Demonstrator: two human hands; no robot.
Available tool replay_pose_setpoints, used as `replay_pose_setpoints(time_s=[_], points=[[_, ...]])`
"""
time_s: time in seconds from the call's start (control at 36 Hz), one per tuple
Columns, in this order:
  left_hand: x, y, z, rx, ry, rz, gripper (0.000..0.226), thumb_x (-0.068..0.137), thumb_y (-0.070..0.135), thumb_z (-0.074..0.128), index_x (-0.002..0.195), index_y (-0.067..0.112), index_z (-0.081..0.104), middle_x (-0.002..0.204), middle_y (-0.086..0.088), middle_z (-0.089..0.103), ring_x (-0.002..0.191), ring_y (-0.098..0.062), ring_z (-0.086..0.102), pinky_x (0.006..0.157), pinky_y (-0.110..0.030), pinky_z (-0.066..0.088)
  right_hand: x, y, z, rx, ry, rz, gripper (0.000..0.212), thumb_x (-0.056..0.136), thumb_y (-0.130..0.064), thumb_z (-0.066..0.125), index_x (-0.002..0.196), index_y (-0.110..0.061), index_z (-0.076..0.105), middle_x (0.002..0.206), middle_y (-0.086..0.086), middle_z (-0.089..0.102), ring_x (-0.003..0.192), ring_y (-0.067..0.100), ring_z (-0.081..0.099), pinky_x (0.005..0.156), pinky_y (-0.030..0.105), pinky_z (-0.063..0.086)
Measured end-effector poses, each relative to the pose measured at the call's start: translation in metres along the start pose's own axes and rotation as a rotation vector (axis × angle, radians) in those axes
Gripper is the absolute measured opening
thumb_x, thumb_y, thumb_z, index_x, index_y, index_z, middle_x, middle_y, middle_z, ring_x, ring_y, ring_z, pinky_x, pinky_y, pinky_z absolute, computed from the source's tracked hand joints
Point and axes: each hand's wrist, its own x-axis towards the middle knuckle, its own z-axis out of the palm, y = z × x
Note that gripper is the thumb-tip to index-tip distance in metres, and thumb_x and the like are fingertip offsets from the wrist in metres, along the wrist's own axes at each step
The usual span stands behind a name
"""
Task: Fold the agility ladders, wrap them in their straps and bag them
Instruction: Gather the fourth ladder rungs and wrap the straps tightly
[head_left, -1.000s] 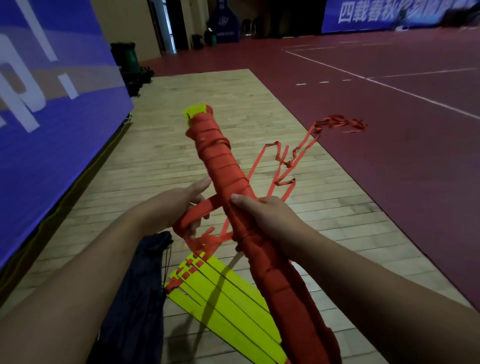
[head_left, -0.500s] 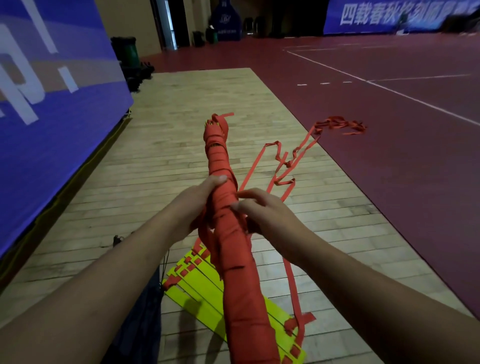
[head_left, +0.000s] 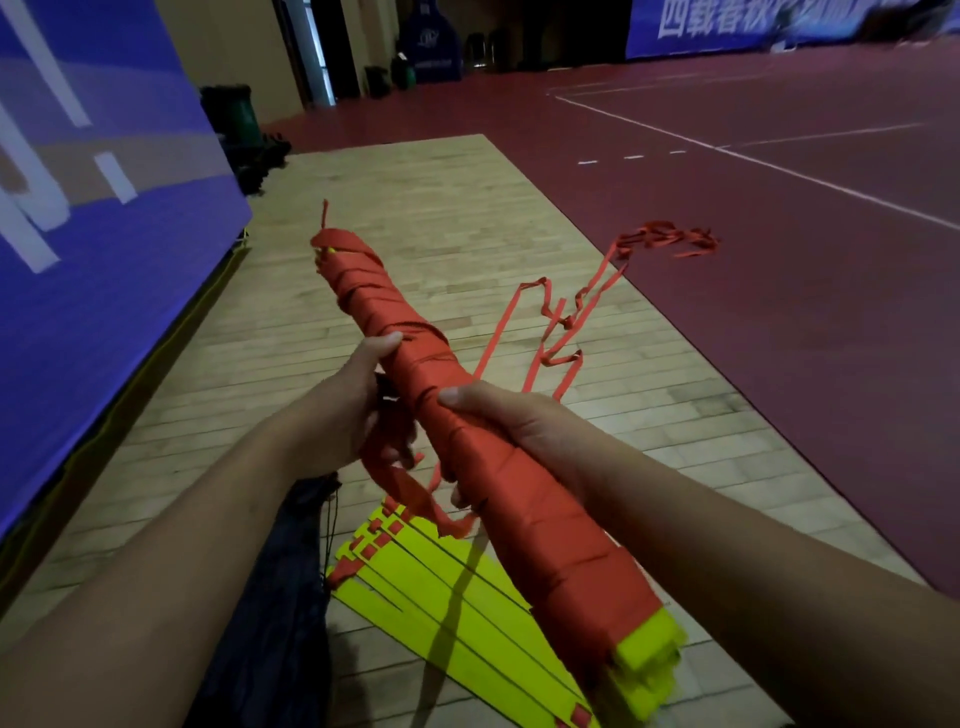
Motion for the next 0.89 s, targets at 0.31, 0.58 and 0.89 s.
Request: replay_pose_setpoints(time_s=[0.31, 0.58, 0.89], points=[[0.008, -0.005, 0.039, 0.428, 0.094, 0.121, 0.072, 0.085, 0.077, 0.041, 0.076, 0.008, 0.061, 0.056, -0.006, 0.058, 0.045, -0.018, 0.054, 0.056, -0.027, 0.043, 0.018, 0.020, -0.022, -1.321, 0.667, -0.371, 0.035, 0.085, -0.039, 0.069, 0.093, -0.015, 0.045, 0.084, 0.002, 0.054, 0.086, 0.032, 0.063, 0.064, 0.033, 0.038], [0.006, -0.004, 0.029, -0.099, 0.162, 0.175, 0.048, 0.066, 0.051, 0.072, 0.091, 0.010, 0.066, 0.081, -0.014, 0.062, 0.069, -0.027, 0.058, 0.066, -0.034, 0.048, 0.008, 0.003, -0.019, -0.699, 0.430, -0.395, 0.040, 0.085, -0.042, 0.074, 0.109, -0.012, 0.064, 0.106, 0.007, 0.068, 0.092, 0.014, 0.065, 0.077, 0.027, 0.050], [-0.004, 0.001, 0.020, -0.210, -0.009, 0.352, 0.027, 0.089, 0.037, 0.057, 0.086, 0.015, 0.072, 0.079, -0.004, 0.073, 0.073, -0.016, 0.071, 0.070, -0.028, 0.060, 0.005, 0.018, -0.008, 0.029, -0.199, 0.082, 0.063, 0.087, -0.052, 0.067, 0.123, 0.000, 0.061, 0.090, 0.021, 0.067, 0.065, 0.029, 0.070, 0.061, 0.033, 0.059]])
